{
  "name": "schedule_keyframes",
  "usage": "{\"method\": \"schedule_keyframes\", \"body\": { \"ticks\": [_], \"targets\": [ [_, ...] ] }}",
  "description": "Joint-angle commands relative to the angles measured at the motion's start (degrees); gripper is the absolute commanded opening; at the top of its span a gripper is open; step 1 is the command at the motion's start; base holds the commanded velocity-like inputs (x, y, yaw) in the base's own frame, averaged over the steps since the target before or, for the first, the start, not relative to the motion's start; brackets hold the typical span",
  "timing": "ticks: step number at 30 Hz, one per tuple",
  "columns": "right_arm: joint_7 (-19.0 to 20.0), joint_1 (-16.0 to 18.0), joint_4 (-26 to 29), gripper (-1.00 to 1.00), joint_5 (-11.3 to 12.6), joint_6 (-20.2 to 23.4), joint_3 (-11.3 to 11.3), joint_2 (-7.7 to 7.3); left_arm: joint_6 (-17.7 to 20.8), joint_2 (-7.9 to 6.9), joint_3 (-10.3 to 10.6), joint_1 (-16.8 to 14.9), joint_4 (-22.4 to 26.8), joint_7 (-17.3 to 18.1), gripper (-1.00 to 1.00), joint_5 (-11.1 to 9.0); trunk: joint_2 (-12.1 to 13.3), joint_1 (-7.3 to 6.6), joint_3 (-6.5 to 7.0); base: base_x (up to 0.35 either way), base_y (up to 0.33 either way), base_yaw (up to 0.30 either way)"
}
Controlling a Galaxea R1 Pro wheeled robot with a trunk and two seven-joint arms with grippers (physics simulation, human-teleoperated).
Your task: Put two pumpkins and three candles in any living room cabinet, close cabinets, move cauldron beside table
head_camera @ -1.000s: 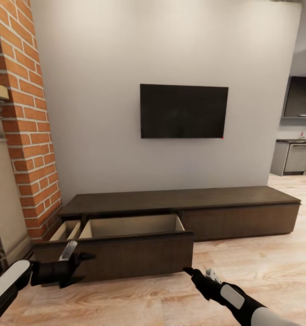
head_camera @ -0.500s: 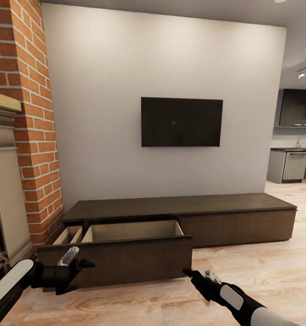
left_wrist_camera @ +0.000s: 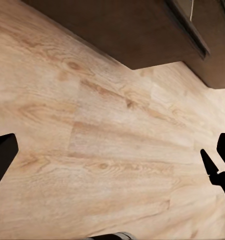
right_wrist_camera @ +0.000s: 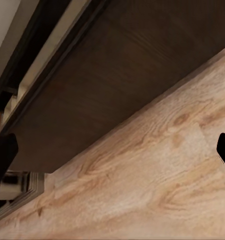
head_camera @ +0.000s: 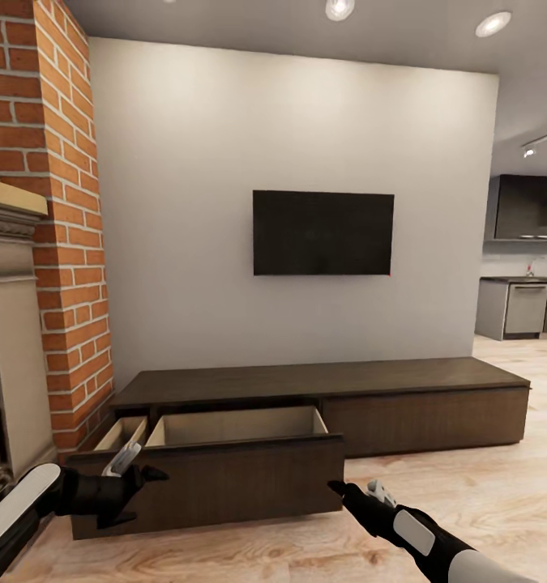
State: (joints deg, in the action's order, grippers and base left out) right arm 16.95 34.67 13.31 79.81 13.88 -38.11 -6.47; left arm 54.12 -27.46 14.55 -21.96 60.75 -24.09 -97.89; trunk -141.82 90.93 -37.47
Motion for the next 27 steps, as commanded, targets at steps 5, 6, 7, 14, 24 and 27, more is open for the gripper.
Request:
{"method": "schedule_keyframes", "body": {
  "ticks": [5,6,7,14,24,27],
  "targets": [
    [-4.6,0.0,-0.1,1.0,0.3,-0.2,-0.3,-0.04,-0.3,-0.05,-0.1,-0.1,3.9,-8.7,1.0,-0.6,2.0,-1.12,0.83,0.0,0.0,0.0],
    [-6.2,0.0,0.0,1.0,0.3,-0.3,-0.3,-0.04,-0.4,-0.02,-0.1,-0.1,4.4,-10.2,1.0,-0.6,2.4,-1.34,1.0,0.0,0.0,0.0],
    [-7.6,0.0,0.0,1.0,0.2,-0.3,-0.3,-0.04,-0.5,0.07,-0.1,0.0,4.7,-11.3,1.0,-0.6,2.8,-1.56,1.18,0.0,0.0,0.0],
    [-13.0,0.0,0.1,1.0,-2.1,-0.3,-0.2,0.03,-0.9,0.16,0.0,-0.1,5.4,-17.8,1.0,-0.5,5.6,-3.09,2.44,0.0,0.0,0.0],
    [-22.6,0.0,0.3,1.0,-5.1,-0.2,-0.2,0.05,-2.6,0.88,0.0,-0.1,7.4,-27.1,1.0,-0.4,9.6,-5.29,4.24,0.0,0.0,0.0],
    [-25.0,0.0,0.3,1.0,-7.9,-0.2,-0.2,0.02,-2.9,1.61,0.3,-0.1,7.9,-28.4,1.0,-0.3,10.8,-5.95,4.77,0.0,0.0,0.0]
  ]
}}
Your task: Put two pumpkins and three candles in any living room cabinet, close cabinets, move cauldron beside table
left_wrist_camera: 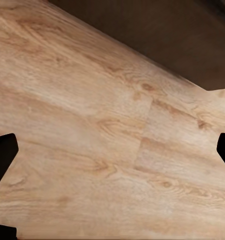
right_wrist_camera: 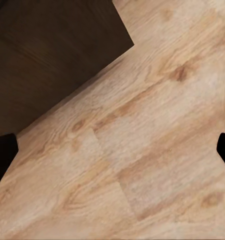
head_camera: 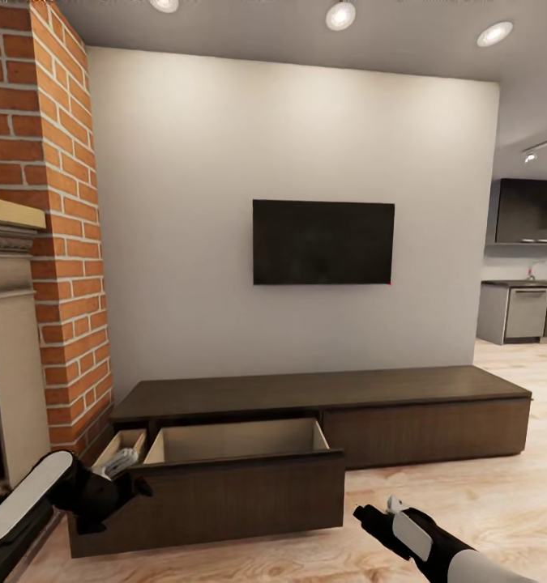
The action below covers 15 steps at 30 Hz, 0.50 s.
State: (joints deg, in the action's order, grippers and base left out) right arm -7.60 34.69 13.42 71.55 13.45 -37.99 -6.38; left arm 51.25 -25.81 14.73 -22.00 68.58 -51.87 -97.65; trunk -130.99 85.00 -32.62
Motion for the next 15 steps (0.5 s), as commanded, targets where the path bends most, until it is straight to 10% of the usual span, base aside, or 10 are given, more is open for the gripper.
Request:
{"method": "schedule_keyframes", "body": {
  "ticks": [1,8,15],
  "targets": [
    [-0.7,0.0,0.2,1.0,-1.1,0.2,-0.3,-0.08,-0.2,0.29,0.3,-0.1,0.1,-1.0,1.0,-0.3,0.4,-0.24,0.11,0.0,0.0,0.0],
    [-1.3,0.0,0.2,1.0,-4.9,0.2,-0.3,-0.12,-1.4,4.75,0.0,0.4,-0.7,-1.5,1.0,17.5,2.8,-1.55,1.18,0.0,0.0,0.0],
    [-1.0,0.0,0.3,1.0,-5.0,-0.6,-0.2,-0.12,-8.0,7.6,0.5,0.7,-10.7,10.7,1.0,22.7,2.8,-1.55,1.18,0.0,0.0,0.0]
  ]
}}
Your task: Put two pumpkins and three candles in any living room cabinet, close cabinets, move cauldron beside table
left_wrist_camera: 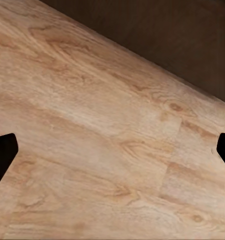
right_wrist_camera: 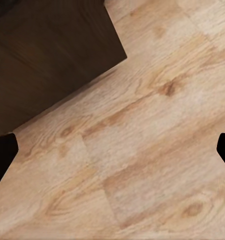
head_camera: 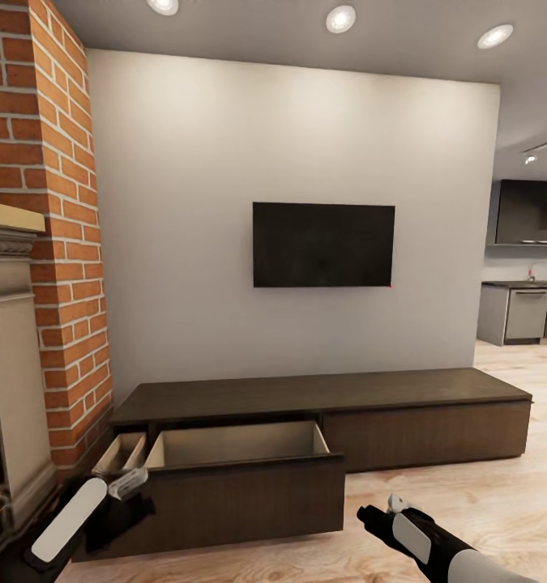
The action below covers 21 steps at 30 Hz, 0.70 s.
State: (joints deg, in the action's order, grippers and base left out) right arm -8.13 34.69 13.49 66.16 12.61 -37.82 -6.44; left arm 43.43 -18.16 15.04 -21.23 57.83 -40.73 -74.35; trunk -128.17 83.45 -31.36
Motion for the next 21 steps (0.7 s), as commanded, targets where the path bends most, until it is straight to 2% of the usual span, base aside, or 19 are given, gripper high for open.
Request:
{"method": "schedule_keyframes", "body": {
  "ticks": [1,2,4,6,8,10,12,14,21],
  "targets": [
    [-0.3,0.0,0.2,1.0,0.4,-0.2,-0.4,-0.06,-2.1,-0.02,0.2,-0.1,-1.8,2.1,1.0,0.5,0.0,-0.01,-0.08,0.0,0.0,0.0],
    [-0.2,0.0,0.2,1.0,0.4,-0.5,-0.4,-0.06,-3.1,0.0,0.3,-0.1,-2.7,3.3,1.0,1.2,0.0,-0.01,-0.08,0.0,0.0,0.0],
    [0.6,0.0,0.2,1.0,0.4,-1.2,-0.4,-0.03,-7.4,0.17,0.5,0.0,-6.3,7.9,1.0,4.8,0.0,-0.01,-0.13,0.0,0.0,0.0],
    [1.4,0.0,0.2,1.0,0.3,-1.5,-0.5,-0.03,-11.8,1.12,1.4,0.0,-10.4,12.2,1.0,8.7,0.0,-0.01,-0.26,0.0,0.0,0.0],
    [1.7,0.0,0.2,1.0,0.3,-1.5,-0.6,-0.05,-14.8,2.25,2.1,0.0,-13.4,15.7,1.0,11.2,0.0,-0.01,-0.42,0.0,0.0,0.0],
    [1.9,0.0,0.1,1.0,0.3,-1.4,-0.6,-0.06,-17.7,2.79,2.7,0.0,-16.2,21.7,1.0,13.6,0.0,-0.01,-0.59,0.0,0.0,0.0],
    [1.9,0.0,0.1,1.0,0.2,-1.4,-0.6,-0.06,-18.5,2.83,2.9,0.0,-17.4,25.4,1.0,14.4,0.0,-0.01,-0.78,0.0,0.0,0.0],
    [1.9,0.0,-0.1,1.0,0.2,-1.4,-0.6,-0.03,-18.8,2.85,2.9,0.0,-17.8,27.1,1.0,14.7,0.0,-0.01,-0.97,0.0,0.0,0.0],
    [1.9,0.0,-0.5,1.0,0.2,-1.5,-0.6,0.02,-19.1,2.94,3.1,-0.1,-18.1,29.0,1.0,14.9,0.0,-0.01,-1.63,0.0,0.0,0.0]
  ]
}}
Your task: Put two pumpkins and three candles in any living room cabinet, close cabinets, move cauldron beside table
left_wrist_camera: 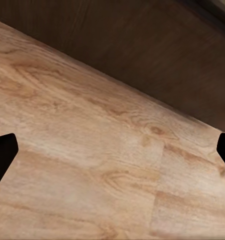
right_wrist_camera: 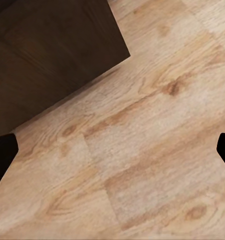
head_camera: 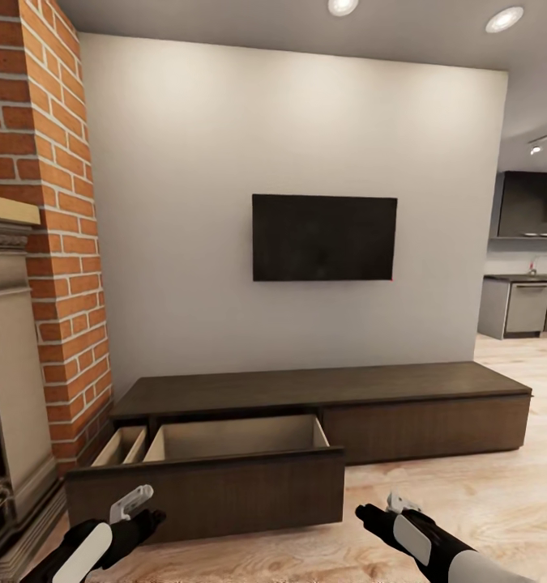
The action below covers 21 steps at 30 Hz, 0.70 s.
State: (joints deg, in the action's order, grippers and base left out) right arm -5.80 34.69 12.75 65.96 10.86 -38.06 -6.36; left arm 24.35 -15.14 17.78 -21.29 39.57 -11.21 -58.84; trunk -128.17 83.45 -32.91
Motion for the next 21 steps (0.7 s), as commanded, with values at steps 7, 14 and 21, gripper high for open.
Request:
{"method": "schedule_keyframes", "body": {
  "ticks": [7,14,21],
  "targets": [
    [-0.4,0.0,0.1,1.0,0.4,0.1,-0.4,-0.07,0.0,-0.18,0.2,-0.1,0.1,-0.3,1.0,-0.6,0.0,-0.01,-0.74,0.0,0.0,0.0],
    [-0.5,0.0,0.1,1.0,-0.8,0.0,-0.4,-0.06,0.0,-0.15,0.2,-0.1,0.1,-0.3,1.0,-0.6,0.0,-0.01,-1.41,0.0,0.0,0.0],
    [-0.5,0.0,0.1,1.0,-3.7,-0.1,-0.3,-0.08,0.1,-0.15,-0.2,-0.1,0.1,-0.3,1.0,-1.1,0.0,-0.01,-2.07,0.0,0.0,0.0]
  ]
}}
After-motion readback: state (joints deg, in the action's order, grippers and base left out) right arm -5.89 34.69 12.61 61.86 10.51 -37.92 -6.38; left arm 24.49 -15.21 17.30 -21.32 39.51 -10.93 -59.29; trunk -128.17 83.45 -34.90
